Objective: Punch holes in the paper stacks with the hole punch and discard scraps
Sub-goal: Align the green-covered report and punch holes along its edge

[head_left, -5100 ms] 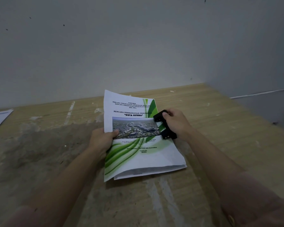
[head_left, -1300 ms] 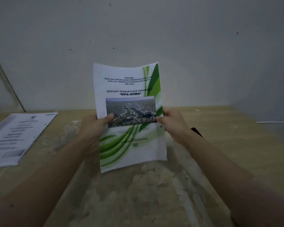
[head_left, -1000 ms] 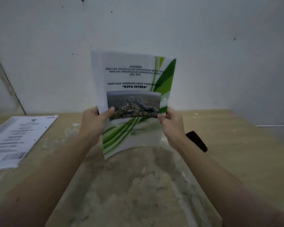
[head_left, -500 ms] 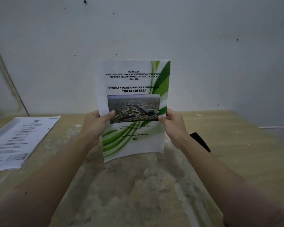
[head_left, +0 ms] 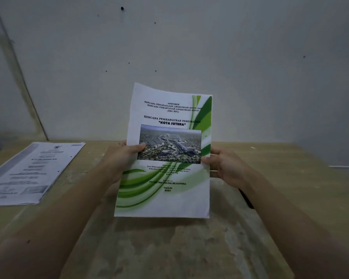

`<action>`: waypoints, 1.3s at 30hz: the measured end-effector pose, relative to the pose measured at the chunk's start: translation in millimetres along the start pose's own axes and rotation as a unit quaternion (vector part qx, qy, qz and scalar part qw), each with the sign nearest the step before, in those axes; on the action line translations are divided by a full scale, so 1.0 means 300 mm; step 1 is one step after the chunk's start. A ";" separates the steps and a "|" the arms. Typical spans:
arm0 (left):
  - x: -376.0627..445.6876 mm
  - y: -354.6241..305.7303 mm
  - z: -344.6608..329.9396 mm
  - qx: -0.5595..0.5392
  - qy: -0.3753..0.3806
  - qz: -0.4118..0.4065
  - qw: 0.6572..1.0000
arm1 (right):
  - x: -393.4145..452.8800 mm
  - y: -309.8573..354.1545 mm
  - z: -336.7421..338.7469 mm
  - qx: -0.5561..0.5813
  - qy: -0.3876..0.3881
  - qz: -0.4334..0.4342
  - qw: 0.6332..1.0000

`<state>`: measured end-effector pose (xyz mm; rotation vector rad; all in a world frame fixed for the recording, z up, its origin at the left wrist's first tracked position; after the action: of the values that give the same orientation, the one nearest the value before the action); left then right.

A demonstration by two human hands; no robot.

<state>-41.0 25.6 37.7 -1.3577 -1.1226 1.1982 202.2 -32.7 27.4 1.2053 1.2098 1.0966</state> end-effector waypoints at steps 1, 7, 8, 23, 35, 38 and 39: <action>0.003 -0.001 0.022 0.003 -0.002 0.005 1.000 | 0.000 0.004 -0.010 -0.012 0.011 -0.014 1.000; -0.005 -0.040 0.184 -0.023 -0.059 0.019 0.998 | 0.048 0.042 -0.162 0.011 0.048 -0.052 0.997; -0.002 -0.044 0.228 -0.028 -0.071 0.025 0.997 | 0.064 0.046 -0.204 0.016 0.050 -0.062 0.997; 0.215 -0.021 0.993 0.117 -0.146 0.123 0.975 | 0.439 -0.108 -0.985 -0.041 0.024 -0.127 0.991; 0.408 0.045 1.300 0.278 -0.229 0.086 0.929 | 0.598 -0.181 -1.315 -0.232 -0.045 0.009 0.972; 0.423 0.089 1.298 0.320 -0.210 0.088 0.920 | 0.602 -0.219 -1.333 -0.303 -0.040 0.025 0.952; 0.427 0.105 1.298 0.337 -0.201 0.087 0.916 | 0.606 -0.229 -1.336 -0.324 -0.038 0.032 0.945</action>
<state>-415.6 182.7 -25.0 -0.6991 -0.7391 1.8403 -187.5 170.4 -45.5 0.7657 0.6625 1.3440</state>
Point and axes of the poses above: each hand's wrist, its own x-axis towards the middle knuckle, its own z-axis out of the back of the hand, y = z × x, the point moved 2 cm from there along x, towards the middle knuckle, and after that the axes turned 2 degrees about z, right-handed, at the moved point
